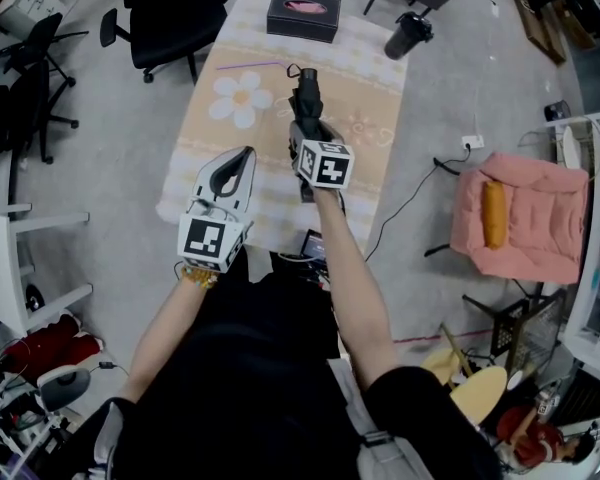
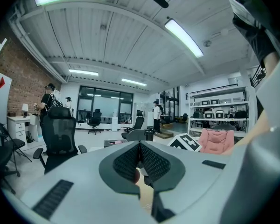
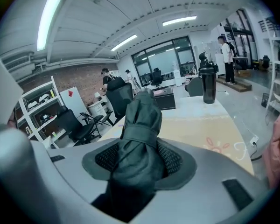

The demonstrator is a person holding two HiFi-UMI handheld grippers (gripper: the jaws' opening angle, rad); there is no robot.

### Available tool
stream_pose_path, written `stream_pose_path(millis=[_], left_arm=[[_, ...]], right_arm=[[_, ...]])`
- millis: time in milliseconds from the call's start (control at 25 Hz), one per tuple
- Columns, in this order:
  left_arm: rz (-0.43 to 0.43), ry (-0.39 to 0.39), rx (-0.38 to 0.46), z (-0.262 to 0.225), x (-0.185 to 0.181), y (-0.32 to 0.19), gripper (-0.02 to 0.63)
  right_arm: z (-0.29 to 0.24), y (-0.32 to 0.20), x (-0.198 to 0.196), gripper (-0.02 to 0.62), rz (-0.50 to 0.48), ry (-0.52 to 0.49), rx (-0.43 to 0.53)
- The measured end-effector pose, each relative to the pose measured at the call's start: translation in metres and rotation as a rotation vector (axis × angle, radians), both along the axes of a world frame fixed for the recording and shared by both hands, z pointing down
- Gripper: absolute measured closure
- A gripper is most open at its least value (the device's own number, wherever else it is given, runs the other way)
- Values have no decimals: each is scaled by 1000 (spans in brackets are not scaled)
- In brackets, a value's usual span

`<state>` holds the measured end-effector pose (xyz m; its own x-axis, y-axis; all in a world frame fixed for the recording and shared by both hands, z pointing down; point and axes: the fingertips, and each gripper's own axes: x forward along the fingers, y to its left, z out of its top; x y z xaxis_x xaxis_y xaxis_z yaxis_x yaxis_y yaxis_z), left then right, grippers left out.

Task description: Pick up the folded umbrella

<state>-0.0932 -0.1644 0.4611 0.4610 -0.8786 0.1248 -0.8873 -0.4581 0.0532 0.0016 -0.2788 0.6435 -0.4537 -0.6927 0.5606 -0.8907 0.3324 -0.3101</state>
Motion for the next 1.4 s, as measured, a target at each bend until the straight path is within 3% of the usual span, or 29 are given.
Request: stream_pose_path(millis=[1400], left_arm=[[32,17,34,-12,22,0,592]], right_arm=[[-101,8,13,376,12,-71,213]])
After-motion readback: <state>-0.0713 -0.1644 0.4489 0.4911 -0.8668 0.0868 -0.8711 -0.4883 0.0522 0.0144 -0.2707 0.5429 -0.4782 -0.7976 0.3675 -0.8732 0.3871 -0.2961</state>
